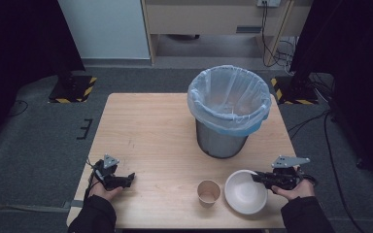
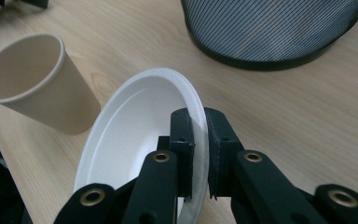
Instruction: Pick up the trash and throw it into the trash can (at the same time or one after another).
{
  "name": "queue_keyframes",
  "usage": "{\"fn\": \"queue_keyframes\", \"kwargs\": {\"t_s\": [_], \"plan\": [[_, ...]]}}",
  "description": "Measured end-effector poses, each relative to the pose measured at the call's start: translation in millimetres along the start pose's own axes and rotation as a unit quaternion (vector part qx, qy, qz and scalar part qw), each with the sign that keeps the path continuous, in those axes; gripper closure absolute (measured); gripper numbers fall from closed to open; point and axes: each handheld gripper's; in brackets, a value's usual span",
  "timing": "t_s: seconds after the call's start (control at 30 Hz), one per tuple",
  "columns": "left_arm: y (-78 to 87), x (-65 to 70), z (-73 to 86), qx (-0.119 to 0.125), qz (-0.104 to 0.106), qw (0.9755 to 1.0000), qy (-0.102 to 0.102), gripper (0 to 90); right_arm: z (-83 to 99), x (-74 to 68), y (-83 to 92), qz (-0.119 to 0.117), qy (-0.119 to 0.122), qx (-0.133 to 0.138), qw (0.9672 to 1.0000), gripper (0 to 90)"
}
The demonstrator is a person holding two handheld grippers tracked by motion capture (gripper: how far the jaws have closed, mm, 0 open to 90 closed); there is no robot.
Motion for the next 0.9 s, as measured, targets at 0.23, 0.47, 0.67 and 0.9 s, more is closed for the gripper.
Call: {"fn": "queue_keyframes", "kwargs": {"t_s": [0.23,0.47,0.67,0.9], "plan": [[0.0,0.0,0.0,0.0,0.0,1.0,0.0,0.0,-10.3,-0.6,12.7,0.017,0.001,0.036,0.9992,83.2],[0.0,0.0,0.0,0.0,0.0,1.0,0.0,0.0,-24.2,-1.8,30.2,0.034,0.0,0.092,0.9952,83.2],[0.0,0.0,0.0,0.0,0.0,1.0,0.0,0.0,-35.4,-5.4,42.1,0.037,0.005,0.132,0.9906,83.2],[0.0,0.0,0.0,0.0,0.0,1.0,0.0,0.0,-49.7,-13.5,56.1,0.033,0.005,0.186,0.9819,83.2]]}}
Point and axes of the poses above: each handheld gripper's, and its own axes: y roughly backward along the jaws, z roughly out of its underside, x roughly to its right, and after that the axes turned 13 degrees about x, right-handed
